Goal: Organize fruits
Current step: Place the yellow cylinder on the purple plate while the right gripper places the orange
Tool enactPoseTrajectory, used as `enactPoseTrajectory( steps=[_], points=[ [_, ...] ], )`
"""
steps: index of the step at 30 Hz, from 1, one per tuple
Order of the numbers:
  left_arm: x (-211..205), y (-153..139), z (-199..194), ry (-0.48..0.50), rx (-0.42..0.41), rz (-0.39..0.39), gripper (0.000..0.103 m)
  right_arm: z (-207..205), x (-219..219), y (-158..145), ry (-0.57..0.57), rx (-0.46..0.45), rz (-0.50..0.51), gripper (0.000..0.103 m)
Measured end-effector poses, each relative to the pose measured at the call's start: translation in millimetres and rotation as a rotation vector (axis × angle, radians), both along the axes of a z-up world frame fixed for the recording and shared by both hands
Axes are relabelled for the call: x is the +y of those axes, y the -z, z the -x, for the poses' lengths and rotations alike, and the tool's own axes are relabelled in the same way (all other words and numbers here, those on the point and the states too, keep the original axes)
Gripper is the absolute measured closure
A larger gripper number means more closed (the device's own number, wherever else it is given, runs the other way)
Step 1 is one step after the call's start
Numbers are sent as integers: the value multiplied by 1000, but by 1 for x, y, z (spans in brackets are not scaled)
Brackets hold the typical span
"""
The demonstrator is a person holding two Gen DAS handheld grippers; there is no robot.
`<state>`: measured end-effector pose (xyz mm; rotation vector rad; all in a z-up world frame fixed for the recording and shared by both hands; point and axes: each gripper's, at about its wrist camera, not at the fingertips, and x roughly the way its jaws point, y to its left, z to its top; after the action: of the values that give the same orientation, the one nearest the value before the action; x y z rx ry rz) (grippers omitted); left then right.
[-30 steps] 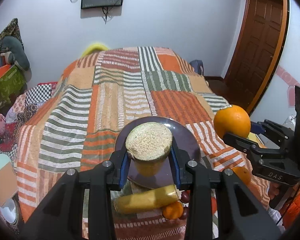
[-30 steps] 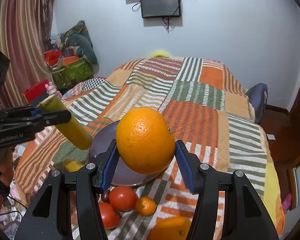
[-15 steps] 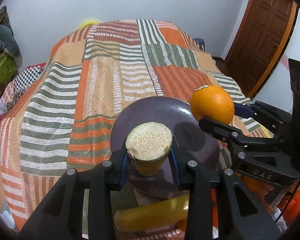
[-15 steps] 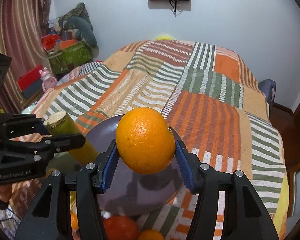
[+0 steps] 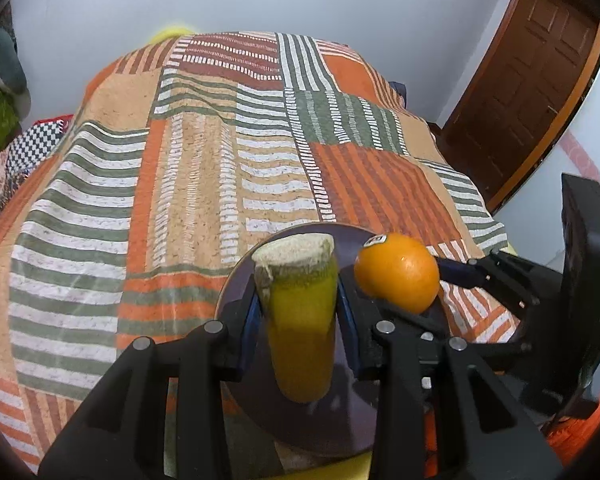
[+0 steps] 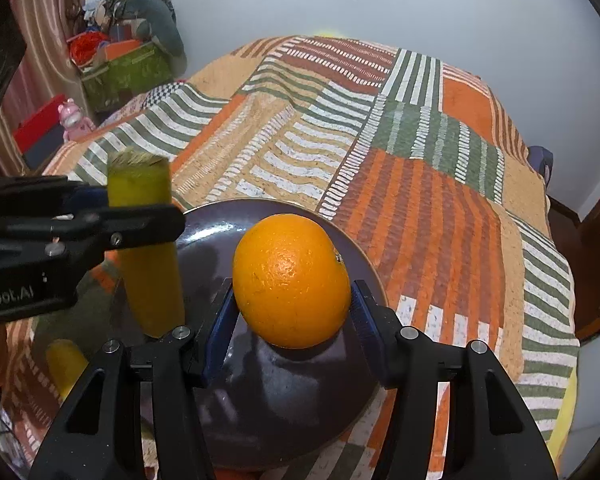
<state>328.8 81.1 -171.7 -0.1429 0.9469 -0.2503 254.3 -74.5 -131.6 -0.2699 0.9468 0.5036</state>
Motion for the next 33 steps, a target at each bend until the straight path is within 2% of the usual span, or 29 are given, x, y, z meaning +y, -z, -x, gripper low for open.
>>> enactPoseTrajectory(
  steps=[8, 12, 18, 21, 23, 25, 26, 27, 31, 33],
  points=[
    [-8, 15, -28, 17, 73, -46, 68, -10, 5, 8, 2, 31, 28, 50],
    [-3, 26, -31, -1, 114, -34, 68, -13, 3, 11, 6, 59, 19, 50],
    [-2, 33, -30, -10, 141, -55, 68, -11, 5, 11, 7, 46, 22, 50],
    [-2, 34, -28, -30, 134, -95, 65, -9, 6, 10, 7, 36, 29, 50],
    [-2, 33, -26, -28, 129, -89, 62, -8, 6, 7, 4, 23, 26, 49],
    [-4, 30, -21, -30, 116, -104, 60, -6, 6, 2, 3, -11, 30, 44],
    [-5, 27, -19, -33, 105, -117, 59, -4, 5, -2, 7, -35, 35, 37],
    [-5, 24, -17, -35, 99, -123, 59, -3, 4, -6, 10, -54, 36, 34],
    [-2, 7, -3, -42, 63, -124, 58, 2, -1, -21, 13, -87, 23, 34],
    [-2, -2, 5, -46, 40, -129, 54, 5, -7, -30, 18, -98, 8, 34]
  ],
)
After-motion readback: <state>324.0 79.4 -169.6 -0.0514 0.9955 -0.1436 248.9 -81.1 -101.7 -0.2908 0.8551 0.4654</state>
